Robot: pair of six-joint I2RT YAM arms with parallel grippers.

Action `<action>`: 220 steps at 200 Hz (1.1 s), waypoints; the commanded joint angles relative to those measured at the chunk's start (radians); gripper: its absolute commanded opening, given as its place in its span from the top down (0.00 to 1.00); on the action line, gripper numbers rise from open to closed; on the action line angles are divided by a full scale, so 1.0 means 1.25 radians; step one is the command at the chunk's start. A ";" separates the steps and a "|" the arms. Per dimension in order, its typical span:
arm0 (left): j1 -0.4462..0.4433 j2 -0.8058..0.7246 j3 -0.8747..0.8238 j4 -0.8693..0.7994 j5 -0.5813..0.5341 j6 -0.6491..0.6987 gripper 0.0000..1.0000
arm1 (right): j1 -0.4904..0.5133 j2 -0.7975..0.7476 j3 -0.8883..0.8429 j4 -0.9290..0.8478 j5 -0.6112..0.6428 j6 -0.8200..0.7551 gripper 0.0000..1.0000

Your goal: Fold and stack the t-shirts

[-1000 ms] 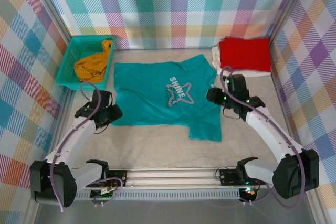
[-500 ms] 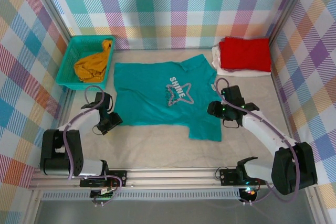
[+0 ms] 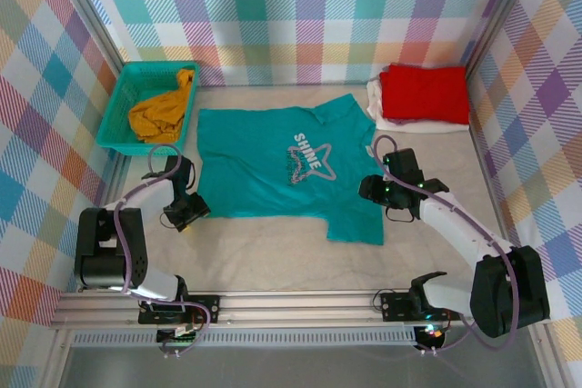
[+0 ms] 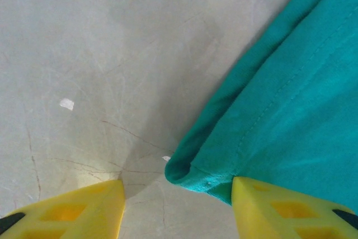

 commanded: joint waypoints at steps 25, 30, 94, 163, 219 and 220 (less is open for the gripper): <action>-0.004 -0.046 0.031 0.066 0.004 0.017 0.44 | 0.005 -0.002 -0.006 0.008 0.007 0.009 0.49; -0.004 -0.041 0.033 0.064 -0.002 0.021 0.44 | 0.005 -0.001 -0.005 0.010 0.005 0.010 0.49; -0.003 0.041 0.023 0.106 -0.003 0.029 0.48 | 0.004 0.003 -0.009 0.014 0.002 0.016 0.49; -0.003 0.034 0.025 0.109 -0.001 0.037 0.93 | 0.003 -0.035 -0.032 -0.033 0.016 0.039 0.42; -0.005 -0.081 0.021 0.036 0.011 0.032 1.00 | -0.051 -0.045 0.002 -0.209 -0.006 0.075 0.36; -0.005 -0.083 0.021 0.034 0.012 0.031 1.00 | -0.053 -0.045 0.001 -0.211 -0.010 0.076 0.37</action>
